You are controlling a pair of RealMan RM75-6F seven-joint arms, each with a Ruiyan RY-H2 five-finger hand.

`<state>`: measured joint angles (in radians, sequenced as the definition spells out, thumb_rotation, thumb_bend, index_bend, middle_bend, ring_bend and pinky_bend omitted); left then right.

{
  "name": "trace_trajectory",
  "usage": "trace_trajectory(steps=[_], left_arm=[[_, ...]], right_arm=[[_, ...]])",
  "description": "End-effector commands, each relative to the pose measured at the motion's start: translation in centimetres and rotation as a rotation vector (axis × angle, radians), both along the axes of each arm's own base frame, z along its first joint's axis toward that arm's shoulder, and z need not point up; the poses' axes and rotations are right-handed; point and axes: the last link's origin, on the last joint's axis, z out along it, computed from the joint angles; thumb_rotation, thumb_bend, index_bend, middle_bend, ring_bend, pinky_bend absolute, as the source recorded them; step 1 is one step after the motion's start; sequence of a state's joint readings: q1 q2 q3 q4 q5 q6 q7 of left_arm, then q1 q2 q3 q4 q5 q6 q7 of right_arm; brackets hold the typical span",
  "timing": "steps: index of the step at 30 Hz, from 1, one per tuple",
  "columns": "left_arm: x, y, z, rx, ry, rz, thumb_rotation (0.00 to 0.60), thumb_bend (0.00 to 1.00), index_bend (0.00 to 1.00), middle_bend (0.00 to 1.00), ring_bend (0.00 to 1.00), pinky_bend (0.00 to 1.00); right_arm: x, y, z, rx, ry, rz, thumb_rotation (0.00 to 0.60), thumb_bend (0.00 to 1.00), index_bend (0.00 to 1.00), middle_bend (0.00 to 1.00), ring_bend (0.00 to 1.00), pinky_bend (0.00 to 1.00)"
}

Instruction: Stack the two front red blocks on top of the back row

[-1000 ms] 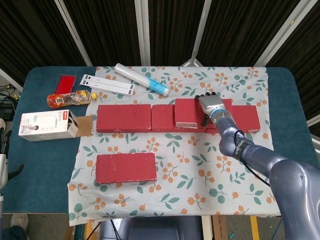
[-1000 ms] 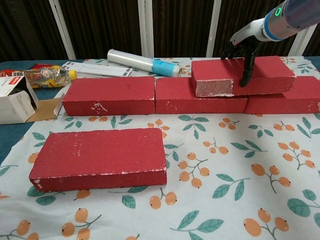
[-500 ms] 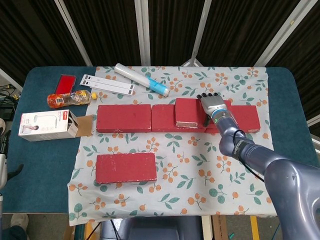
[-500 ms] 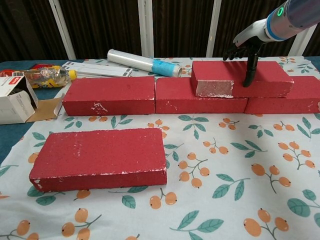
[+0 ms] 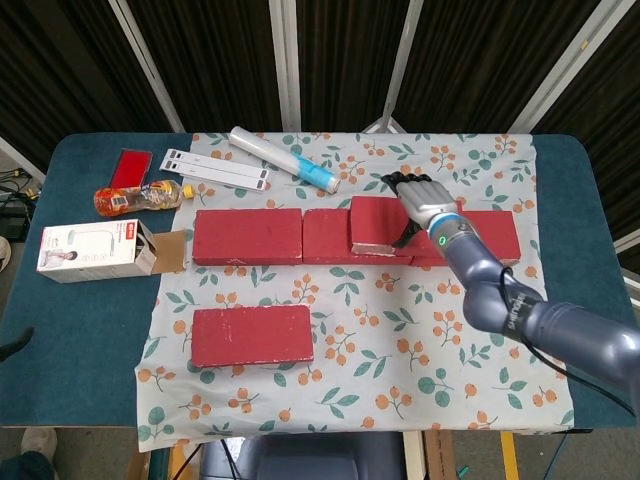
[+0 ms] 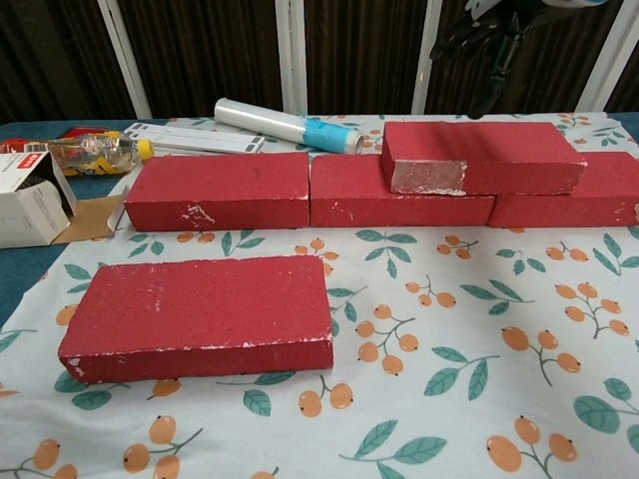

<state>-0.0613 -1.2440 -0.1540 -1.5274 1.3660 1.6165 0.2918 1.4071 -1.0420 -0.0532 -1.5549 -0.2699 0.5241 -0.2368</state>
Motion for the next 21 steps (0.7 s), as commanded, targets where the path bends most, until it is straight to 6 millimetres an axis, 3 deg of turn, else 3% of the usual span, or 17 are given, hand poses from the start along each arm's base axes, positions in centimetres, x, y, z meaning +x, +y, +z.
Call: trace_trajectory(steps=[1, 7, 12, 18, 21], left_arm=[[0.1, -0.2, 0.1, -0.006, -0.015, -0.011, 0.6, 0.0, 0.05, 0.0, 0.0, 0.17], [0.2, -0.8, 0.9, 0.004, -0.052, -0.019, 0.6, 0.0, 0.05, 0.0, 0.0, 0.17], [0.3, -1.0, 1.1, 0.003, -0.082, -0.024, 0.6, 0.0, 0.05, 0.0, 0.0, 0.17], [1.4, -0.7, 1.1, -0.039, -0.116, -0.065, 0.6, 0.0, 0.04, 0.01, 0.0, 0.17], [2.2, 0.1, 1.4, -0.09, -0.115, -0.084, 0.6, 0.0, 0.02, 0.01, 0.0, 0.17]], right_arm=[[-2.6, 4.5, 3.7, -0.117, -0.054, 0.07, 0.6, 0.09, 0.0, 0.0, 0.0, 0.0], [-9.1, 11.9, 5.4, -0.238, -0.025, 0.087, 0.6, 0.09, 0.0, 0.0, 0.0, 0.0], [-12.7, 18.0, 6.0, -0.364, -0.095, 0.08, 0.6, 0.09, 0.0, 0.0, 0.0, 0.0], [-17.2, 24.4, 4.6, -0.455, -0.132, 0.029, 0.6, 0.09, 0.0, 0.0, 0.0, 0.0], [-18.9, 26.5, 3.9, -0.479, -0.107, -0.002, 0.6, 0.09, 0.0, 0.0, 0.0, 0.0]])
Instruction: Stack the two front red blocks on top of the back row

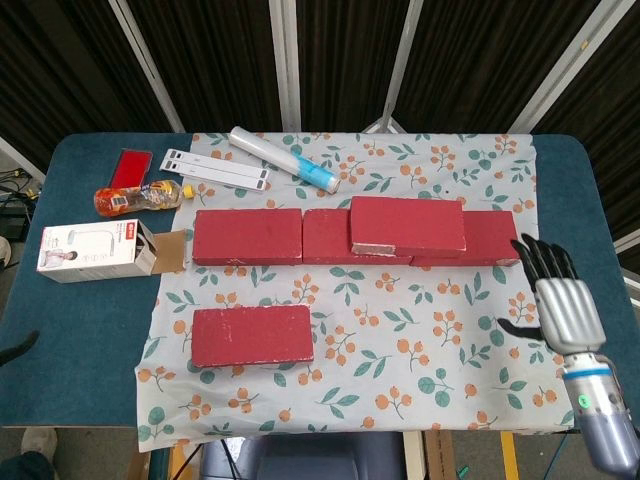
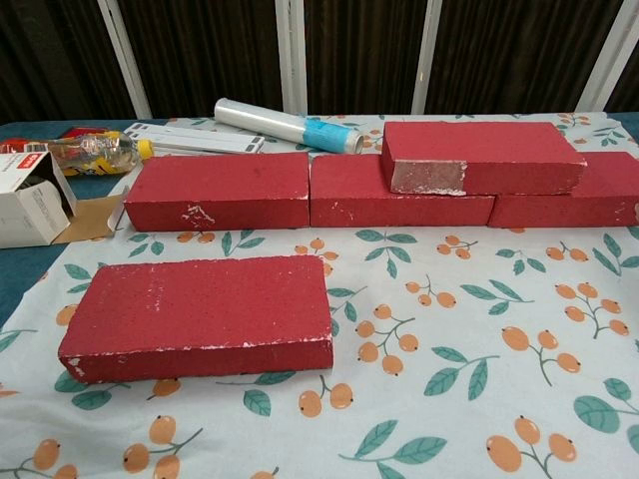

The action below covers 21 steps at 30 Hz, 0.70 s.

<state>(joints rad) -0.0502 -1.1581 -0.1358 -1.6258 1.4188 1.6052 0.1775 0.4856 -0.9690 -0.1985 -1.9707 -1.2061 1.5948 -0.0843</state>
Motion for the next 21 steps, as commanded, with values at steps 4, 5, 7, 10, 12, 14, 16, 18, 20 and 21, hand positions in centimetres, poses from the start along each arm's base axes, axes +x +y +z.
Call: trace_trajectory(steps=[4, 5, 7, 10, 12, 14, 16, 18, 20, 21], left_arm=[[3.0, 3.0, 1.2, -0.19, 0.011, -0.029, 0.6, 0.0, 0.01, 0.0, 0.0, 0.16], [3.8, 3.8, 1.6, -0.23, 0.014, -0.028, 0.6, 0.0, 0.01, 0.0, 0.0, 0.16], [5.3, 5.0, 2.2, -0.292, 0.014, -0.029, 0.6, 0.0, 0.0, 0.0, 0.0, 0.16], [7.7, 6.7, 2.8, -0.385, 0.021, -0.031, 0.6, 0.0, 0.0, 0.0, 0.0, 0.16], [9.2, 7.6, 2.9, -0.44, 0.018, -0.033, 0.6, 0.0, 0.0, 0.0, 0.0, 0.16], [10.8, 8.4, 2.6, -0.503, 0.006, -0.042, 0.6, 0.0, 0.0, 0.0, 0.0, 0.16], [12.2, 9.1, 2.6, -0.553, 0.007, -0.043, 0.6, 0.0, 0.0, 0.0, 0.0, 0.16], [13.8, 10.0, 2.8, -0.589, 0.024, -0.046, 0.6, 0.0, 0.0, 0.0, 0.0, 0.16], [15.2, 10.5, 2.7, -0.617, 0.033, -0.05, 0.6, 0.0, 0.0, 0.0, 0.0, 0.16], [16.1, 10.6, 2.5, -0.64, 0.024, -0.05, 0.6, 0.0, 0.0, 0.0, 0.0, 0.16]], right_arm=[[-4.6, 6.4, -3.0, 0.003, 0.006, -0.116, 0.6, 0.09, 0.0, 0.0, 0.0, 0.0], [-5.2, 6.8, -3.4, 0.028, 0.016, -0.146, 0.6, 0.09, 0.0, 0.0, 0.0, 0.0], [-5.9, 7.1, -3.8, 0.065, 0.023, -0.188, 0.6, 0.09, 0.0, 0.0, 0.0, 0.0], [-6.7, 7.0, -4.0, 0.1, 0.034, -0.231, 0.6, 0.09, 0.0, 0.0, 0.0, 0.0], [-6.8, 6.7, -3.7, 0.079, 0.028, -0.232, 0.6, 0.09, 0.0, 0.0, 0.0, 0.0], [-6.9, 6.6, -3.6, 0.065, 0.021, -0.234, 0.6, 0.09, 0.0, 0.0, 0.0, 0.0], [-7.0, 6.5, -3.6, 0.064, 0.017, -0.238, 0.6, 0.09, 0.0, 0.0, 0.0, 0.0], [-7.2, 6.4, -3.7, 0.07, 0.014, -0.243, 0.6, 0.09, 0.0, 0.0, 0.0, 0.0], [-7.3, 6.3, -3.8, 0.073, 0.01, -0.245, 0.6, 0.09, 0.0, 0.0, 0.0, 0.0], [-7.3, 6.2, -3.7, 0.073, 0.009, -0.246, 0.6, 0.09, 0.0, 0.0, 0.0, 0.0]])
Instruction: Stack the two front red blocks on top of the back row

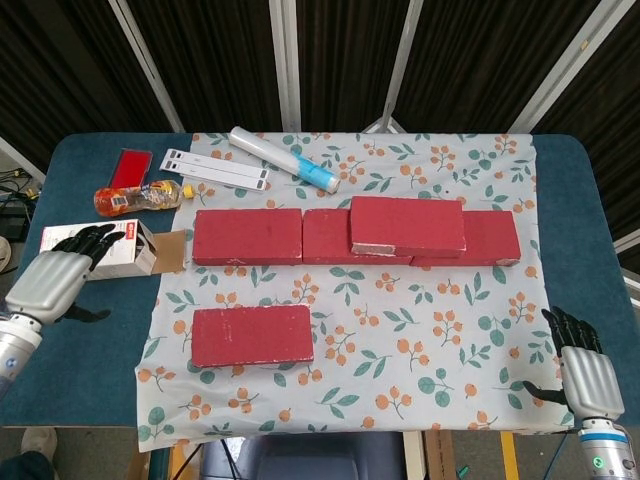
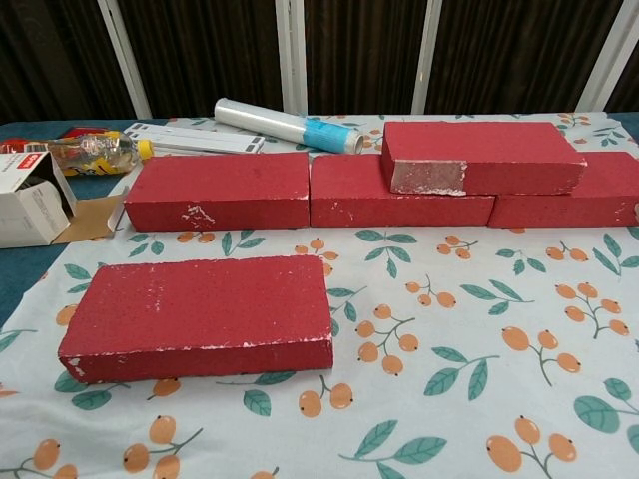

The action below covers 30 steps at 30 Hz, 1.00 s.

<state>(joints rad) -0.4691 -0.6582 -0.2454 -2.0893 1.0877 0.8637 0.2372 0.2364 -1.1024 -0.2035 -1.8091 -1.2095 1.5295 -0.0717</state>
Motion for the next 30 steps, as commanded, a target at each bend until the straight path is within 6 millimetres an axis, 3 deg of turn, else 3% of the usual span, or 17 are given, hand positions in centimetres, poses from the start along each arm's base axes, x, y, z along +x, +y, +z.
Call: trace_trajectory(steps=[1, 9, 17, 30], left_arm=[[4.6, 1.2, -0.1, -0.089, 0.002, -0.032, 0.6, 0.0, 0.0, 0.0, 0.0, 0.16], [9.5, 1.3, -2.9, -0.258, 0.014, -0.058, 0.6, 0.0, 0.0, 0.0, 0.0, 0.16], [11.2, 0.9, -6.5, -0.338, 0.053, -0.066, 0.6, 0.0, 0.0, 0.0, 0.0, 0.16], [13.2, -0.2, -11.9, -0.391, 0.173, -0.021, 0.6, 0.0, 0.0, 0.0, 0.0, 0.18]], right_arm=[[-0.3, -0.2, 0.1, -0.003, -0.003, -0.007, 0.6, 0.09, 0.0, 0.0, 0.0, 0.0], [-0.4, -1.4, 0.9, -0.138, -0.037, 0.144, 0.6, 0.09, 0.0, 0.0, 0.0, 0.0], [-1.2, -1.8, 1.2, -0.193, -0.042, 0.231, 0.6, 0.09, 0.0, 0.0, 0.0, 0.0], [-1.7, -1.9, 1.5, -0.208, -0.068, 0.224, 0.6, 0.09, 0.0, 0.0, 0.0, 0.0]])
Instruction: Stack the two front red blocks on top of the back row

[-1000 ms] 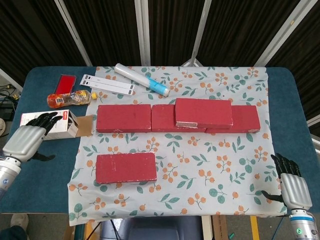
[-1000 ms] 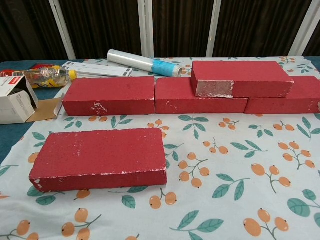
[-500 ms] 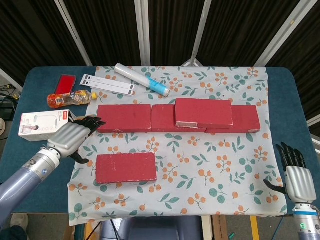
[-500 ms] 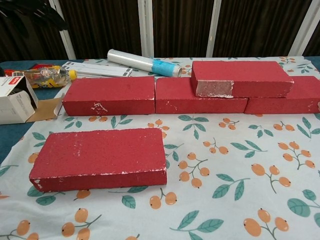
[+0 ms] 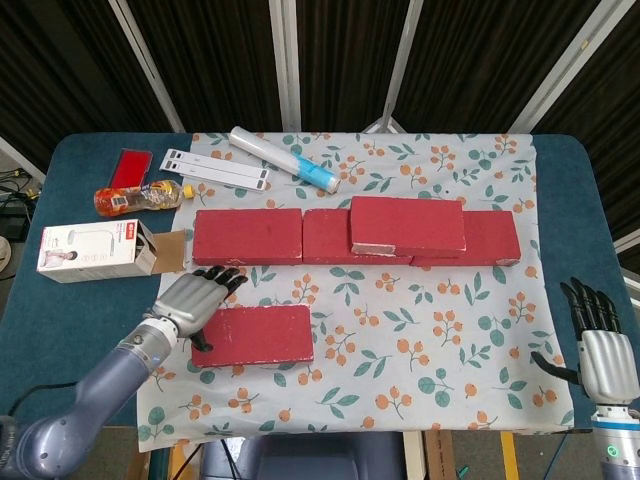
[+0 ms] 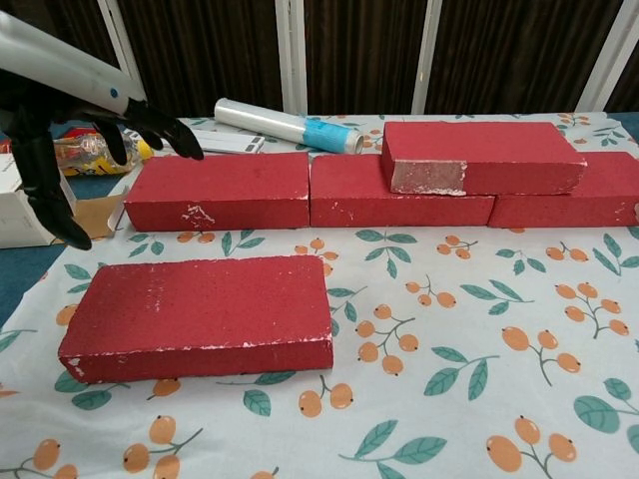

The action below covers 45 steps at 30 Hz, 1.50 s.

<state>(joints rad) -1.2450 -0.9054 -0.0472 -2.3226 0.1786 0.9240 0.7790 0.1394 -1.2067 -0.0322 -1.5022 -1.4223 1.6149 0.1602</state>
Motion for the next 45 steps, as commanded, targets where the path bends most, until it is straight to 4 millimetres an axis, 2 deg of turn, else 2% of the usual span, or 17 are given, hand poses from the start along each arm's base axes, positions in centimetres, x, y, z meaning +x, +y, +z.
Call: trace_trajectory(steps=[1, 10, 22, 31, 42, 45], left_arm=[[0.4, -0.7, -1.4, -0.024, 0.05, -0.007, 0.6, 0.0, 0.0, 0.0, 0.0, 0.18], [0.1, -1.8, -3.3, -0.016, 0.137, 0.009, 0.6, 0.0, 0.0, 0.0, 0.0, 0.2], [-0.9, -1.8, -5.2, 0.023, 0.125, 0.013, 0.6, 0.0, 0.0, 0.0, 0.0, 0.17], [-1.7, -1.4, -6.9, 0.021, 0.051, 0.062, 0.6, 0.0, 0.0, 0.0, 0.0, 0.13], [-2.1, -1.3, -8.5, 0.012, -0.007, 0.084, 0.6, 0.0, 0.0, 0.0, 0.0, 0.13], [-2.1, -1.3, -8.8, 0.015, -0.016, 0.082, 0.6, 0.0, 0.0, 0.0, 0.0, 0.1]], right_arm=[[-0.1, -0.1, 0.1, -0.001, -0.005, -0.006, 0.6, 0.09, 0.0, 0.0, 0.0, 0.0], [-0.1, -0.1, 0.1, 0.002, -0.025, 0.001, 0.6, 0.09, 0.0, 0.0, 0.0, 0.0], [-0.1, -0.1, 0.3, 0.0, -0.049, 0.008, 0.6, 0.09, 0.0, 0.0, 0.0, 0.0], [-0.1, -0.1, 0.4, 0.0, -0.059, 0.013, 0.6, 0.09, 0.0, 0.0, 0.0, 0.0], [-0.2, -0.1, 0.6, -0.003, -0.068, 0.014, 0.6, 0.08, 0.0, 0.0, 0.0, 0.0], [-0.3, -0.2, 0.6, -0.004, -0.071, 0.013, 0.6, 0.09, 0.0, 0.0, 0.0, 0.0]])
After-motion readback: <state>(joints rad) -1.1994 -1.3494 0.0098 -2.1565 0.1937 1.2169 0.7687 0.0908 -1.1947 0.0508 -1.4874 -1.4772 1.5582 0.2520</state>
